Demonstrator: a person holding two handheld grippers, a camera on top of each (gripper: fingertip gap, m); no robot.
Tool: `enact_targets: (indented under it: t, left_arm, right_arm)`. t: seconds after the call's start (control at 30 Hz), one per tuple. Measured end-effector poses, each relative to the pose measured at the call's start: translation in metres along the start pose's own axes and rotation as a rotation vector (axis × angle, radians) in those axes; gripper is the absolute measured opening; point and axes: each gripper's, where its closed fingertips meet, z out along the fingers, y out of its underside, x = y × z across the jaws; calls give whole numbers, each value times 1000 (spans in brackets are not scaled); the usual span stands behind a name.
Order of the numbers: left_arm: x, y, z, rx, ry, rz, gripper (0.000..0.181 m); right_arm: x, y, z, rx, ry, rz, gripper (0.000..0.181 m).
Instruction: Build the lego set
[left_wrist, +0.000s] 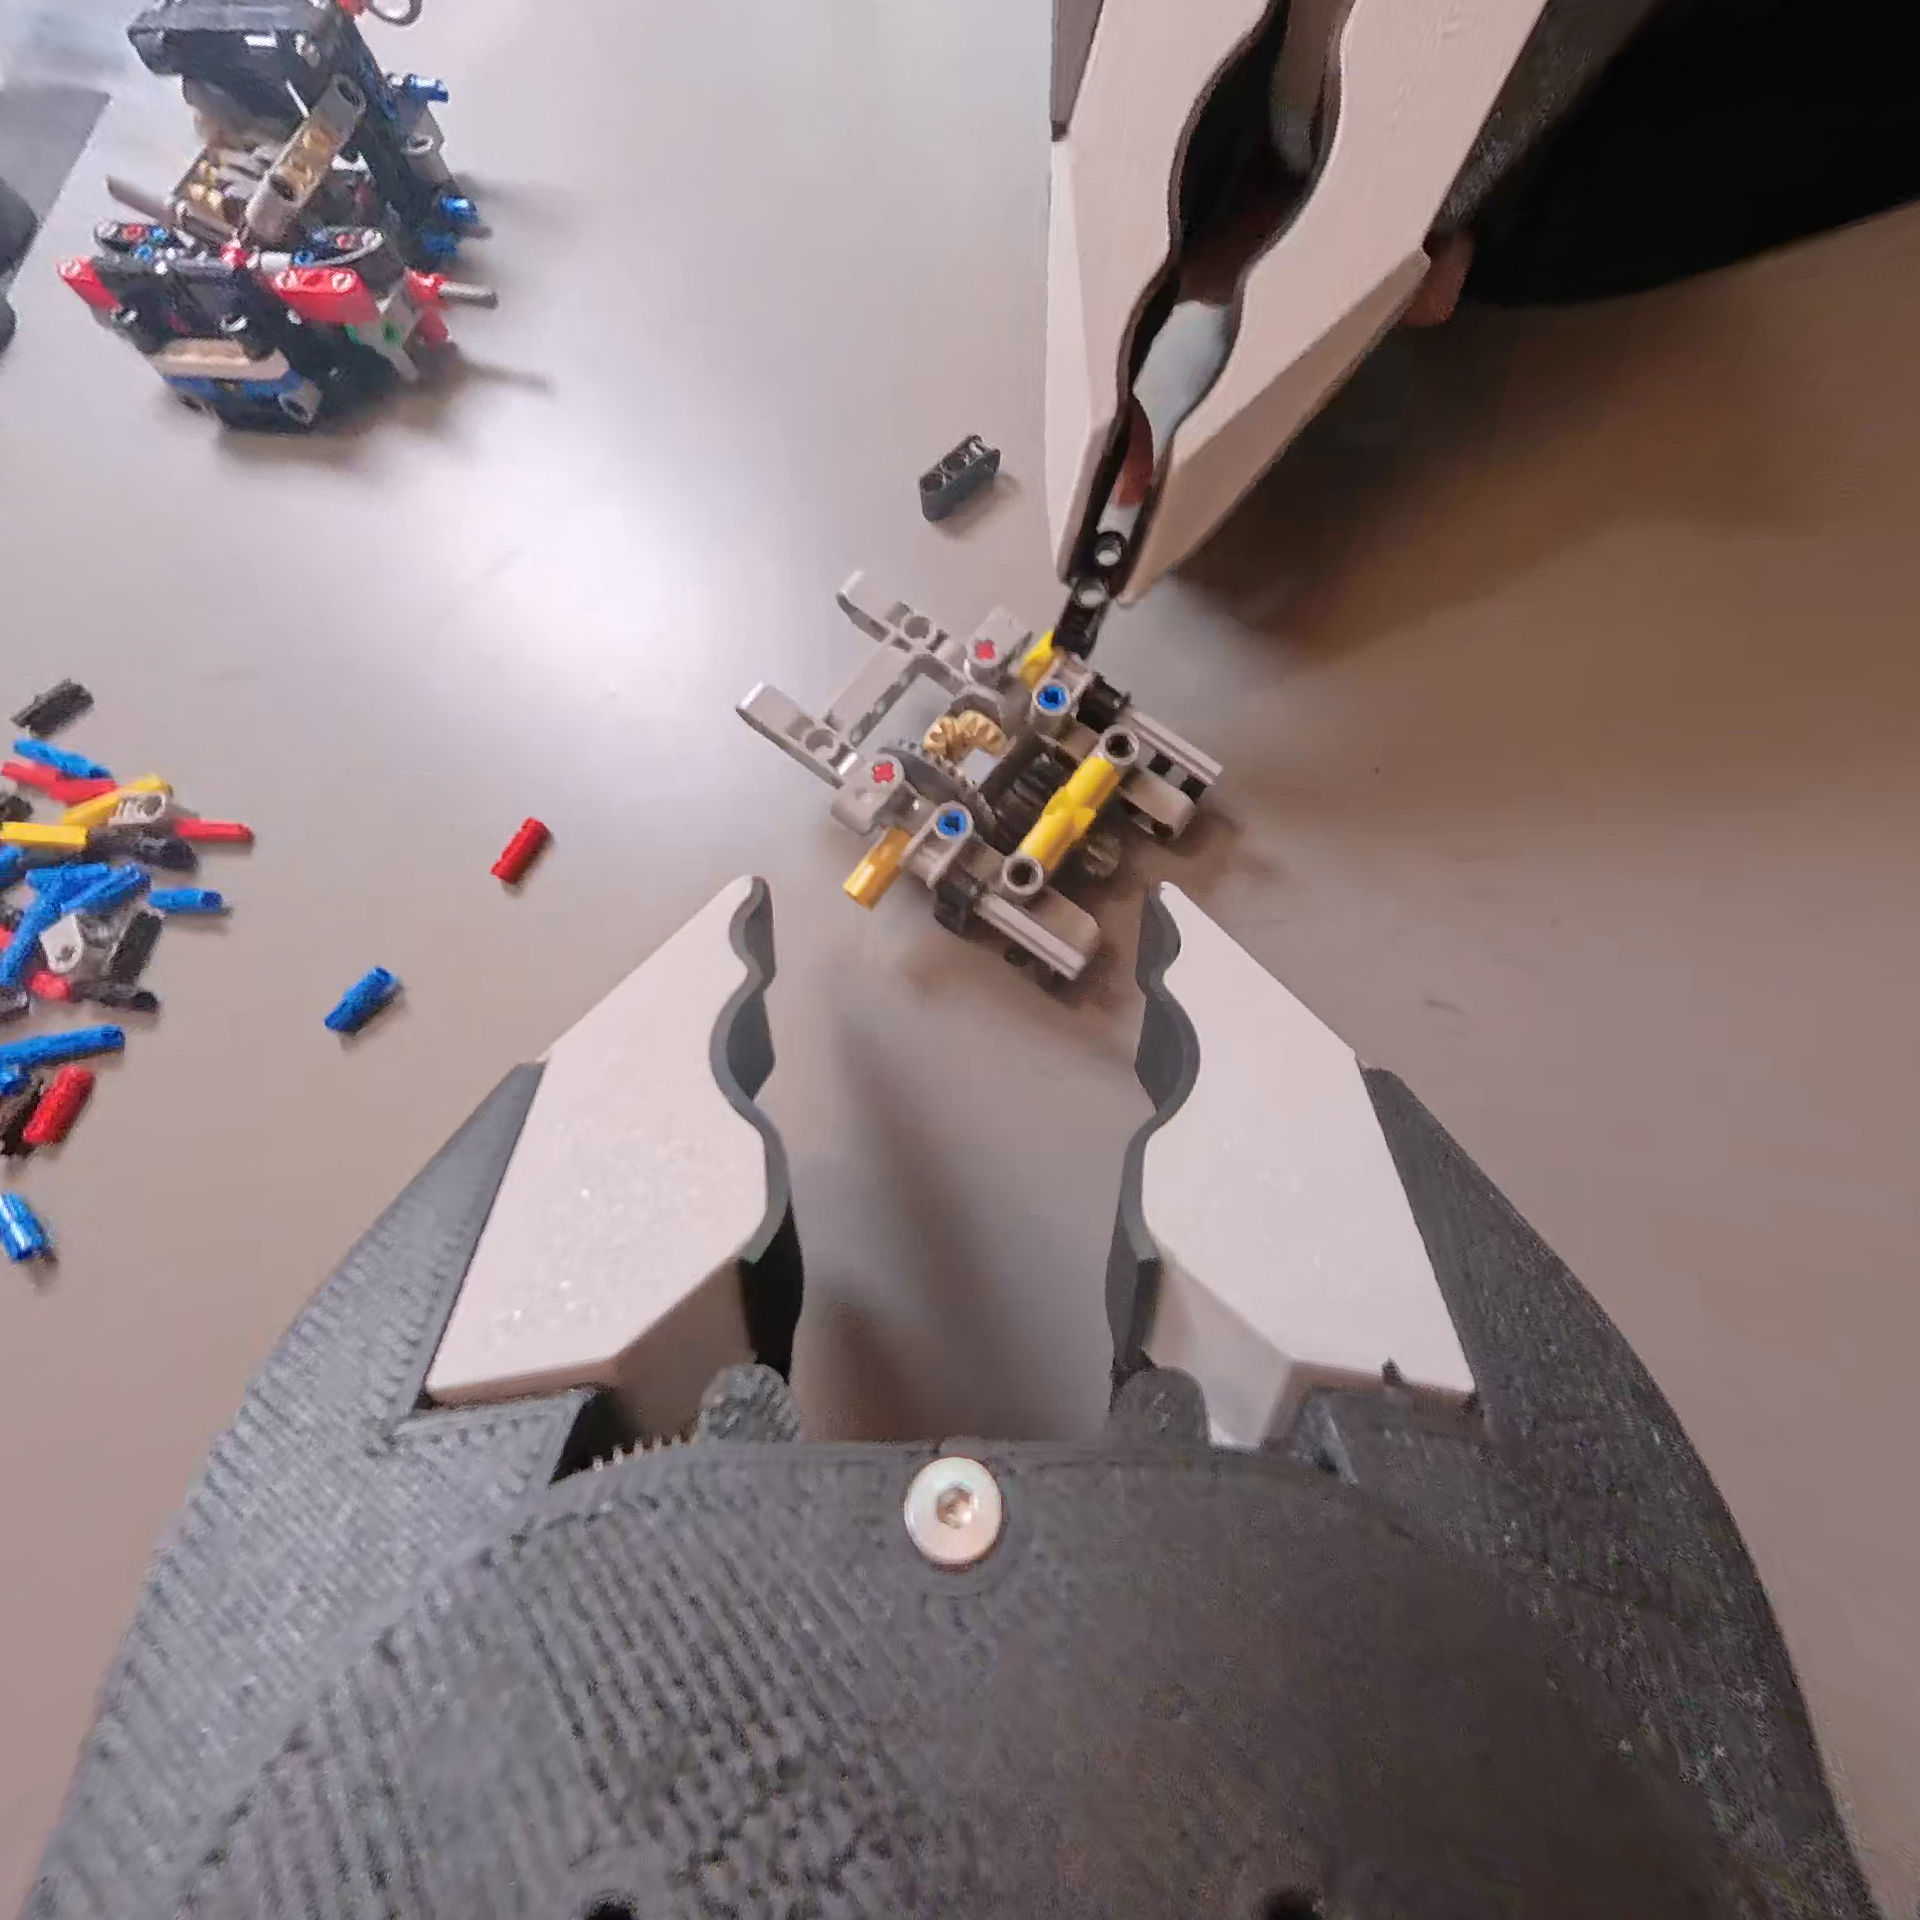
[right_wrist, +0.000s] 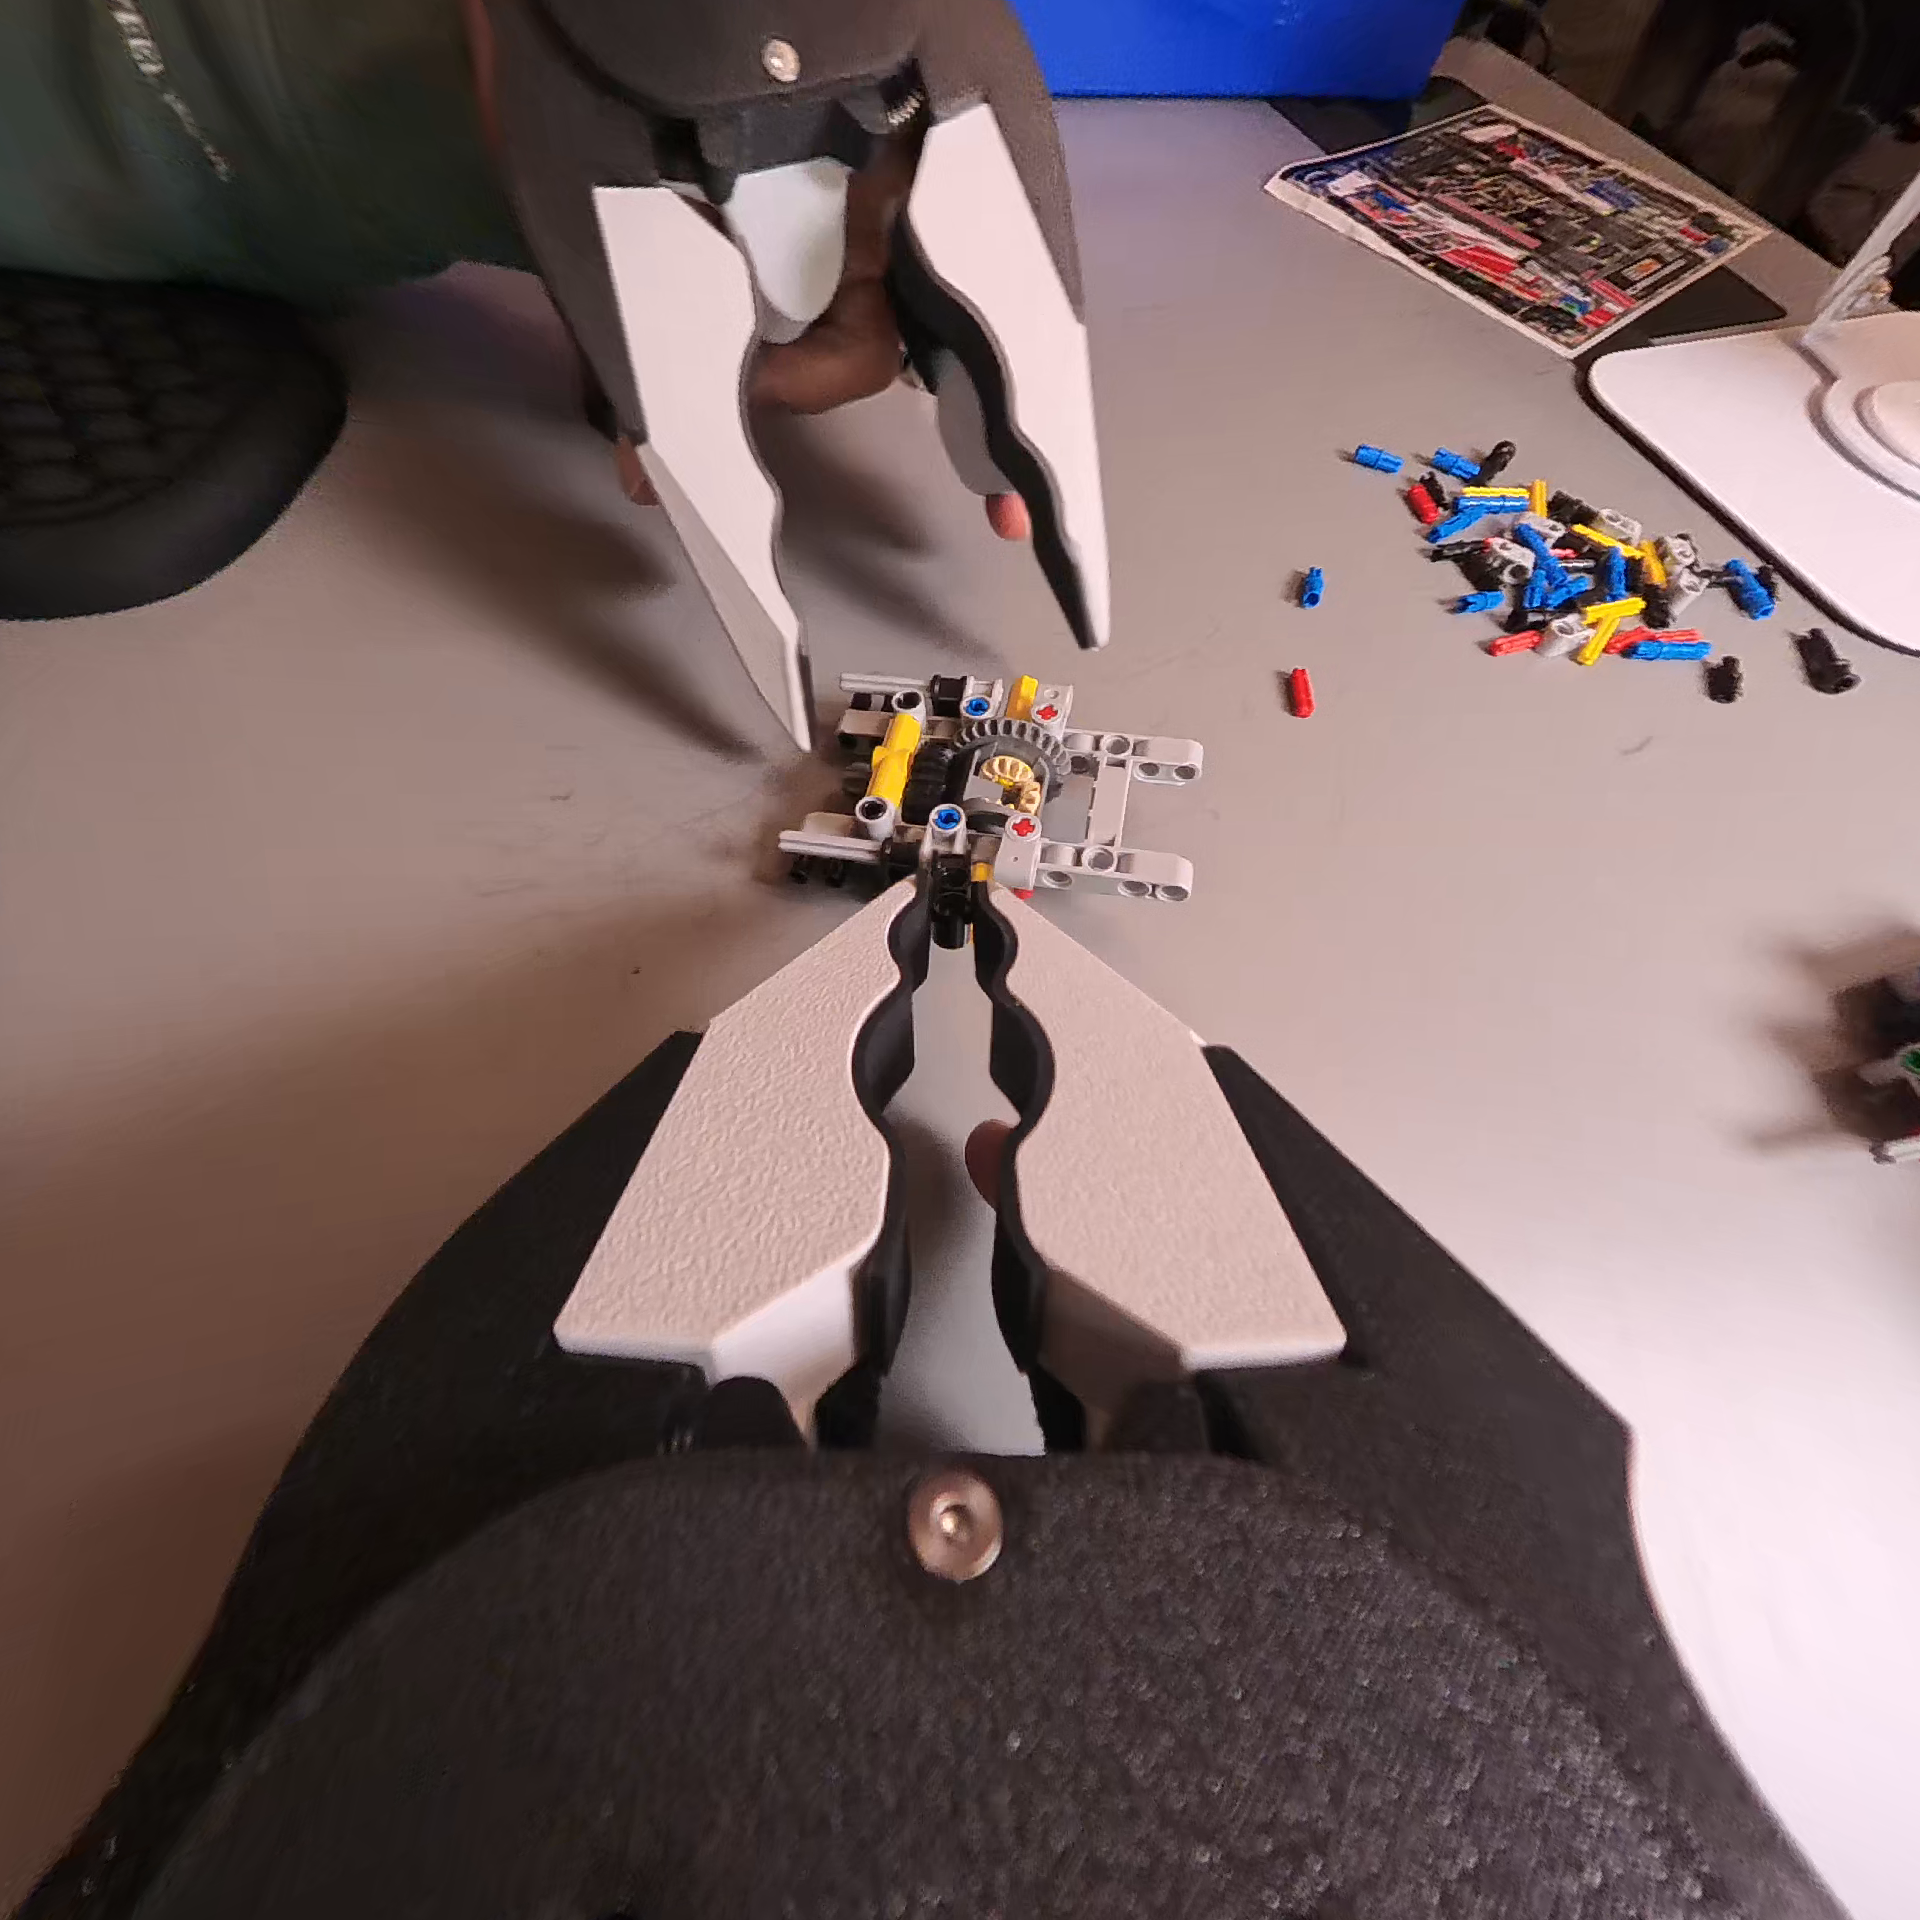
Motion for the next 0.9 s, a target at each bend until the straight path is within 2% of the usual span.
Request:
enact_targets:
  t: [0.17, 0.47, 0.9]
  left_arm:
    - [7, 3, 13, 0, 81, 22, 79]
    - [18, 4, 14, -25, 48, -48, 56]
    - [24, 6, 13, -22, -16, -68, 55]
  right_arm:
    - [3, 0, 1, -1, 4, 0, 6]
    - [8, 0, 0, 10, -20, 26, 6]
    - [3, 8, 3, -44, -117, -32, 6]
